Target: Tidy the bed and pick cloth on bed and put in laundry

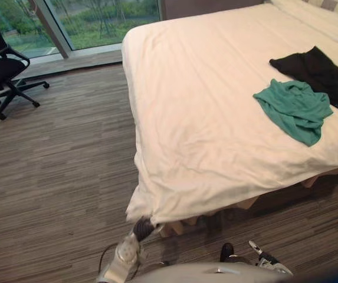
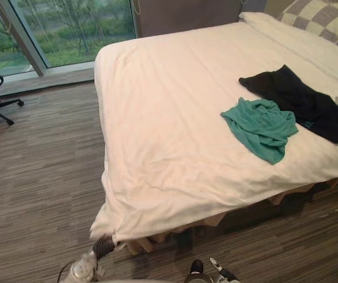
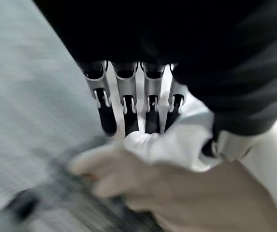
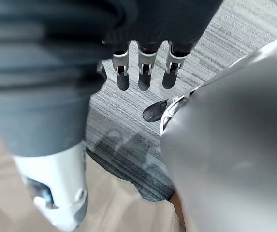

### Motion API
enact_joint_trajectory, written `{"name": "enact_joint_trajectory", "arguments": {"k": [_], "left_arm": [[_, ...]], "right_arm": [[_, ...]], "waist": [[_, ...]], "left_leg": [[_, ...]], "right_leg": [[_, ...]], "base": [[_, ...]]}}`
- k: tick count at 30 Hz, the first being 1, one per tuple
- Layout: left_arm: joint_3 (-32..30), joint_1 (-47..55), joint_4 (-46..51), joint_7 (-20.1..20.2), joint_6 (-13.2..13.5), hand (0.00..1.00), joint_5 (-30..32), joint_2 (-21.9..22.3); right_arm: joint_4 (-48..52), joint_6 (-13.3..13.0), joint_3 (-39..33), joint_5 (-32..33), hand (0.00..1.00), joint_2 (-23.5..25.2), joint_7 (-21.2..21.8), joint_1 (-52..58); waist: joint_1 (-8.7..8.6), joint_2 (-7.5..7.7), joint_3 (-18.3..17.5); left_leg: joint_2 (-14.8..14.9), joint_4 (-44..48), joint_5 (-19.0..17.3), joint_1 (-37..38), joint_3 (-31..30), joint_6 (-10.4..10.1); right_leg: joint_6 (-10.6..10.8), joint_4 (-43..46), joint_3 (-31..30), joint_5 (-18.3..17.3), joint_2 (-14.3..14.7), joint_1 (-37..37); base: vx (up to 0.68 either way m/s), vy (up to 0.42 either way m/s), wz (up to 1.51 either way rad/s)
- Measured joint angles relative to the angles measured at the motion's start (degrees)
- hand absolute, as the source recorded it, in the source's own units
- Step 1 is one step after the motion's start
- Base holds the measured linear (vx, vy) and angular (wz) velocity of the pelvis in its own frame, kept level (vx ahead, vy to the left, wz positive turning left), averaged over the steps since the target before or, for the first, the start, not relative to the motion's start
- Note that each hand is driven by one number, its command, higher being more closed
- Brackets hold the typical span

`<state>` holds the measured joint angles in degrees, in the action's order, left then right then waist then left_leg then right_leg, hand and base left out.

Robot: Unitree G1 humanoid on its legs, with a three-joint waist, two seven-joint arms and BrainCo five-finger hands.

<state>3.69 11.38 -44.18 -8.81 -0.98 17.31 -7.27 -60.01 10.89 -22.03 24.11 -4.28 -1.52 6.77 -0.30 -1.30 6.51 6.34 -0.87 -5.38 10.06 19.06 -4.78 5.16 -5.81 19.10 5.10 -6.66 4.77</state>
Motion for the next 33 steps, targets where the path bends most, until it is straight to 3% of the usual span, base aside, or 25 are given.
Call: {"name": "enact_joint_trajectory", "arguments": {"k": [2,3,4,6,10,12,14,18,19,23,25,27,31,33], "left_arm": [[-6.02,-0.23,-4.75,-4.48,-2.53,0.0,0.1,1.45],[-10.49,-0.35,-7.98,-5.59,-5.34,0.0,0.23,1.97],[-14.14,0.15,-10.68,-5.22,-7.96,0.0,0.82,2.28],[-18.0,2.38,-12.0,-4.51,-10.51,0.0,2.93,3.06],[-22.82,5.17,-12.19,-0.45,-12.1,0.0,5.38,5.49],[-24.15,5.17,-12.11,2.03,-9.7,0.0,9.58,6.3],[-24.07,4.07,-10.24,2.87,-5.39,0.0,11.17,5.96],[-19.35,0.23,-7.7,4.21,-0.25,0.0,6.16,2.43],[-16.73,-1.82,-7.6,4.43,0.83,0.0,4.41,1.22],[-10.08,-5.31,-7.63,4.32,3.06,0.0,1.31,-0.36],[-5.3,-5.83,-7.66,3.2,4.22,0.0,1.26,-0.74],[-2.27,-5.49,-7.7,1.99,4.19,0.0,1.01,-0.66],[-0.96,-5.41,-7.49,-0.24,4.13,0.0,-1.11,-0.82],[-1.59,-4.26,-6.25,-0.79,3.98,0.0,-1.31,-1.07]], "right_arm": [[-0.4,-0.01,-1.25,0.0,0.0,0.4,0.38,0.54],[-0.46,-0.02,-2.26,0.01,0.0,0.99,0.53,1.03],[-0.46,-0.04,-2.37,0.1,0.0,1.5,0.52,1.94],[-0.28,-0.09,-2.46,2.46,0.0,1.75,0.05,2.98],[0.67,-1.01,-2.39,3.88,0.0,2.01,-2.75,4.77],[1.12,-2.38,-2.33,1.11,0.0,2.02,-4.41,4.7],[4.84,-4.63,-2.36,-3.43,0.0,1.61,-5.65,4.42],[10.36,-10.85,-3.77,-9.29,0.0,-2.83,-6.07,0.94],[11.16,-12.72,-4.49,-10.61,1.0,-5.37,-5.96,-1.83],[11.14,-18.7,-2.26,-14.4,1.0,-11.84,-4.61,-10.76],[11.21,-23.27,5.93,-18.31,1.0,-14.03,-3.07,-15.46],[12.06,-25.82,13.13,-21.42,1.0,-14.31,-1.98,-18.67],[23.97,-34.18,24.03,-25.46,1.0,-13.63,8.21,-20.24],[32.56,-35.06,27.15,-25.16,1.0,-13.57,13.43,-20.2]], "waist": [[-0.15,0.26,-0.56],[-0.12,0.67,-0.55],[-0.05,0.42,-0.48],[0.01,0.49,-0.67],[1.17,0.34,-0.97],[1.22,0.35,-1.18],[1.12,0.51,-1.34],[1.16,0.82,-1.64],[1.16,0.86,-1.62],[1.17,1.13,-1.74],[1.19,1.29,-1.69],[1.4,1.82,-1.38],[2.24,2.29,-1.07],[2.79,2.32,-0.89]], "left_leg": [[0.03,-0.05,-0.1,0.37,0.09,-0.04],[0.04,-0.23,-0.2,1.16,0.27,-0.08],[0.05,-0.21,-0.41,1.42,0.29,-0.09],[-0.02,-0.28,-0.71,2.36,0.66,-0.12],[-0.04,-0.87,-0.77,3.09,0.9,-0.1],[-0.08,-0.98,-0.78,3.38,0.85,-0.09],[-0.06,-1.01,-0.78,3.79,0.92,-0.09],[-0.2,-1.02,-0.71,3.87,0.85,0.01],[-0.39,-1.07,-0.64,3.72,0.75,0.13],[-1.29,-1.06,-0.51,2.44,-0.11,0.32],[-1.32,-0.9,-0.21,1.56,-0.89,0.67],[-1.27,-0.86,-0.15,1.42,-1.24,0.73],[-1.43,-0.74,-0.11,0.77,-3.69,0.83],[-1.45,-0.74,-0.12,0.76,-4.24,0.85]], "right_leg": [[0.01,-0.01,-0.01,-0.06,0.01,0.2],[0.0,-0.01,0.02,-0.21,0.03,0.97],[0.02,-0.02,0.03,-0.34,0.01,1.3],[0.18,-0.02,0.03,-0.47,-0.07,1.82],[0.32,-0.02,0.12,-0.56,-0.39,2.41],[0.39,-0.01,0.47,-0.62,-0.51,2.8],[0.41,0.01,0.64,-0.62,-0.56,3.57],[0.41,0.01,0.78,-0.61,-0.96,3.64],[0.42,-0.01,0.8,-0.62,-0.91,3.49],[0.52,-0.02,0.78,-0.52,-1.24,1.87],[0.74,-0.01,0.8,-0.18,-1.24,1.6],[1.08,-0.01,0.94,0.05,-1.16,1.59],[2.33,-0.01,2.23,0.93,-1.43,1.89],[2.63,-0.02,2.23,1.37,-1.46,1.86]], "base": [[0.0,0.003,-0.02],[-0.01,0.01,-0.04],[0.0,0.0,0.0],[0.01,0.017,-0.06],[0.0,0.009,-0.02],[-0.01,0.003,0.02],[0.0,0.0,0.0],[-0.02,0.001,-0.01],[-0.04,-0.007,0.0],[-0.02,0.008,0.08],[0.05,0.004,0.13],[0.04,-0.006,0.08],[0.03,0.002,0.19],[0.0,0.0,0.0]]}}
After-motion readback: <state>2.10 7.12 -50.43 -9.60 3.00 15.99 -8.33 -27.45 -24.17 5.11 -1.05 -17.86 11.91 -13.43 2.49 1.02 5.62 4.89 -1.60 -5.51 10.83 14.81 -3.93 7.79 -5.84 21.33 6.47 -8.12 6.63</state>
